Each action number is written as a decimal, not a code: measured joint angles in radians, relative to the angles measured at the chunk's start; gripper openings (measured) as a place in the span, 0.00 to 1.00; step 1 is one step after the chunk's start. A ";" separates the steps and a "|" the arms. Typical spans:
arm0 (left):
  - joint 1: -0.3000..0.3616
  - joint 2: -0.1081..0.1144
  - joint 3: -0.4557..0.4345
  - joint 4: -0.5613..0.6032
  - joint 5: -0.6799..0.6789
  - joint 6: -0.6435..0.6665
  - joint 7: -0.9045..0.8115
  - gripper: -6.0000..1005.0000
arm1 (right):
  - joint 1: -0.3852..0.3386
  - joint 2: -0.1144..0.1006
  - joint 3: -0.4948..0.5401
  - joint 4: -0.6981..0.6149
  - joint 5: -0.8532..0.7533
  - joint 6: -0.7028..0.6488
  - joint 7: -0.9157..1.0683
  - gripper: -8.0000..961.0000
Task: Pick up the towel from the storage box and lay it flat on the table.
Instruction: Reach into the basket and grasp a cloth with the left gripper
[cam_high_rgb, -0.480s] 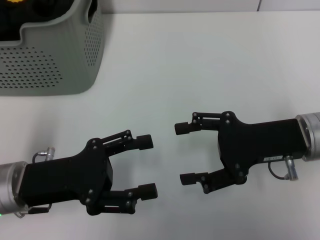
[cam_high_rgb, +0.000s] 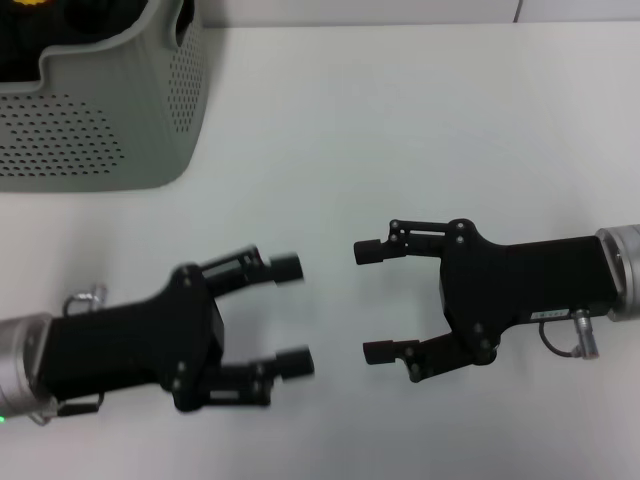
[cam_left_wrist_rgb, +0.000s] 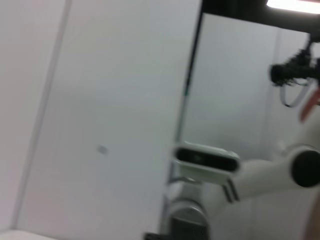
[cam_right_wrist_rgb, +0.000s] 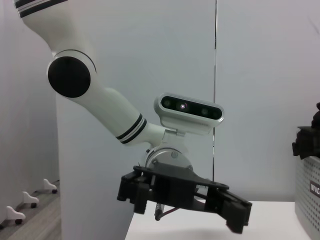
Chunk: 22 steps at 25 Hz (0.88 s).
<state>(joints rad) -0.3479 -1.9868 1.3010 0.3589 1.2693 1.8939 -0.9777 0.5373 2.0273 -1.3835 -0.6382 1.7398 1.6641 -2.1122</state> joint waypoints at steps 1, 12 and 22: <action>0.004 -0.004 -0.028 0.000 -0.001 -0.005 0.003 0.87 | -0.001 0.000 0.002 0.001 0.001 0.000 0.000 0.90; 0.011 -0.066 -0.629 0.013 -0.140 -0.036 0.005 0.87 | -0.037 -0.002 0.011 0.005 0.003 0.005 -0.003 0.90; -0.066 -0.099 -0.841 0.090 -0.173 -0.376 0.199 0.87 | -0.046 -0.001 0.006 -0.002 0.003 0.010 -0.005 0.90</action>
<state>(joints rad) -0.4142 -2.0855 0.4599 0.4490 1.0964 1.5181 -0.7789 0.4911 2.0264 -1.3778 -0.6403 1.7426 1.6740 -2.1177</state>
